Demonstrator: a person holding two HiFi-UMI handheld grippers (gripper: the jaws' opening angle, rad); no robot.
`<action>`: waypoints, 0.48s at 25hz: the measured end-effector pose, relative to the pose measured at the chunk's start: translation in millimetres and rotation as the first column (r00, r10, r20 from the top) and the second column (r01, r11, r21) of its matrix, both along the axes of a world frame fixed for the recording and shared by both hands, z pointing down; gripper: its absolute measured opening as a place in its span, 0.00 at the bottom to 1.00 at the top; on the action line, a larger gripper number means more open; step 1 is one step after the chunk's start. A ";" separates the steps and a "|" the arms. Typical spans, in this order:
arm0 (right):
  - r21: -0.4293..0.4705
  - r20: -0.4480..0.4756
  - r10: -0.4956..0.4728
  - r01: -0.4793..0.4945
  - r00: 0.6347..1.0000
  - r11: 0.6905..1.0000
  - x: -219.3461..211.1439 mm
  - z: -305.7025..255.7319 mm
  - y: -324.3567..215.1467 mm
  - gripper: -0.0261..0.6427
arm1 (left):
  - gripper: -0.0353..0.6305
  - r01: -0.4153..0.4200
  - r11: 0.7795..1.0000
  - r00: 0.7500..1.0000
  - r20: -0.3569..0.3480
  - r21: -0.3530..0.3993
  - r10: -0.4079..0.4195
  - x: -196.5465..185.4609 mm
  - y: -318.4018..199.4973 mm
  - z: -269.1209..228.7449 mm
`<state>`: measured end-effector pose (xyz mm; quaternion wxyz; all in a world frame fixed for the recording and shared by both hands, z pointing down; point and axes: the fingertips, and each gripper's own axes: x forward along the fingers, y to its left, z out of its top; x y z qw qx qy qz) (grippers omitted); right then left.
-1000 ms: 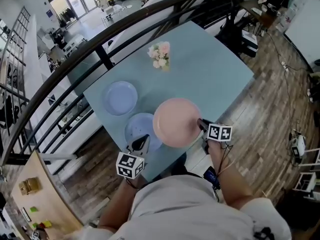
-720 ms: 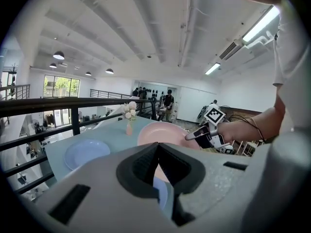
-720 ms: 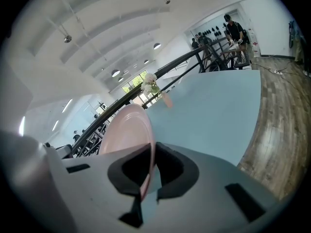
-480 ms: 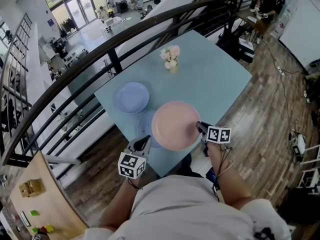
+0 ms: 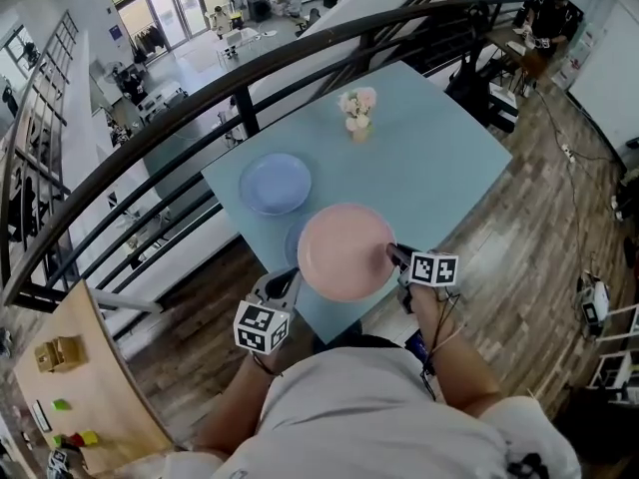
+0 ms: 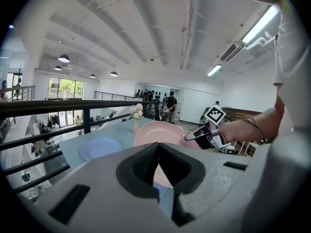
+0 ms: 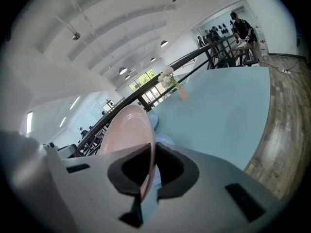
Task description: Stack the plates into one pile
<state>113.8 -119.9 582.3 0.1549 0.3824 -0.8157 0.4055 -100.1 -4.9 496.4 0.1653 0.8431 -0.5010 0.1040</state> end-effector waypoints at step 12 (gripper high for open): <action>-0.037 0.000 -0.173 0.173 0.985 0.984 -14.7 17.9 -24.0 0.08 | 0.06 0.120 0.992 0.993 0.006 -0.041 -0.119 14.9 -6.1 8.2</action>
